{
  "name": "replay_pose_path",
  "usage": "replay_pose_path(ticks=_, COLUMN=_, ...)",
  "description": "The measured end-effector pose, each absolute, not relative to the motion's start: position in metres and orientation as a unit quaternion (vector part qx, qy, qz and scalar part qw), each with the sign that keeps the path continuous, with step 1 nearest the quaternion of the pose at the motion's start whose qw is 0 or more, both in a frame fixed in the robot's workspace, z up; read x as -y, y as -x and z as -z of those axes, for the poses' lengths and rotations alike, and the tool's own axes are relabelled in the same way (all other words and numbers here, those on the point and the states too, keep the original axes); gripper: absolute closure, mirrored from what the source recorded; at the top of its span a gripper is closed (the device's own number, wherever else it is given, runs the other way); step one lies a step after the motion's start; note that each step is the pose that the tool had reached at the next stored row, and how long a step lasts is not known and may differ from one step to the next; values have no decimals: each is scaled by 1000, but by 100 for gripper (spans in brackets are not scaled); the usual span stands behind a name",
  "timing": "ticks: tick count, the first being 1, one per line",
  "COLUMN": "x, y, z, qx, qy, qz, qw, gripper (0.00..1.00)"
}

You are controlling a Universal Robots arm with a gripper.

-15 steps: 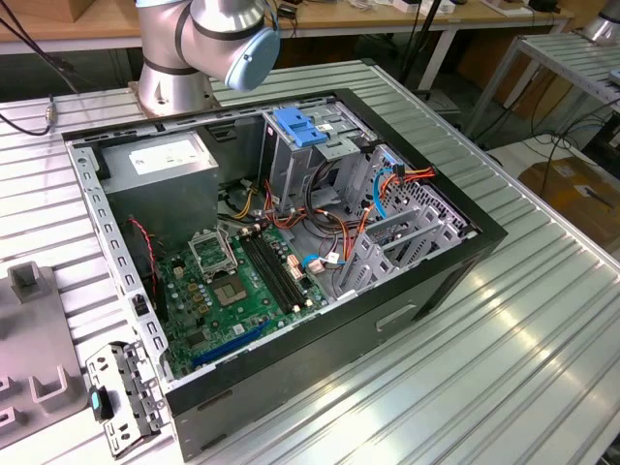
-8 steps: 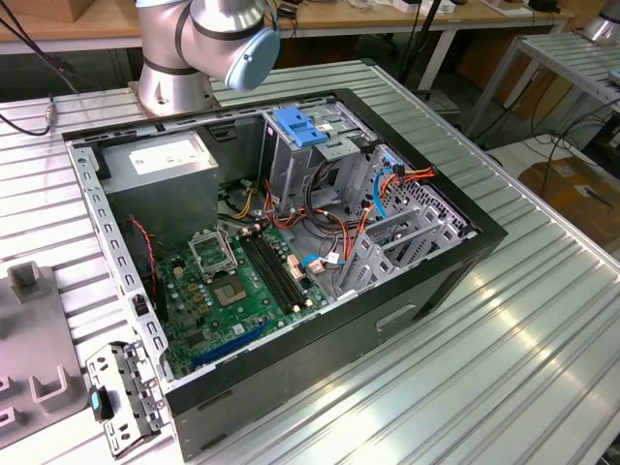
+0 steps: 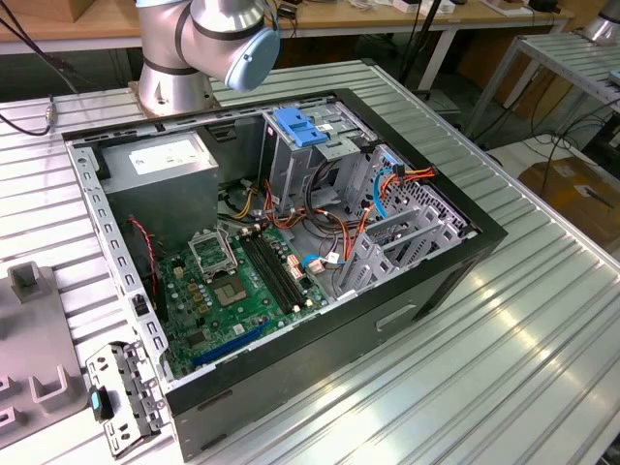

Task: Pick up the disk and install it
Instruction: 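Pick up the disk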

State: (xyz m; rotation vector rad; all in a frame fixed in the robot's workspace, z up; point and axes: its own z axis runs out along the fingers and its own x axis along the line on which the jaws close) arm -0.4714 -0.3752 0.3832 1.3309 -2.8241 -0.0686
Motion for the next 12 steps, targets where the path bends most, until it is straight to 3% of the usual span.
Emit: replay_pose_path(ticks=12, x=375, y=471, z=-383, qx=881, qy=-472, qz=20, qw=8, gripper=89)
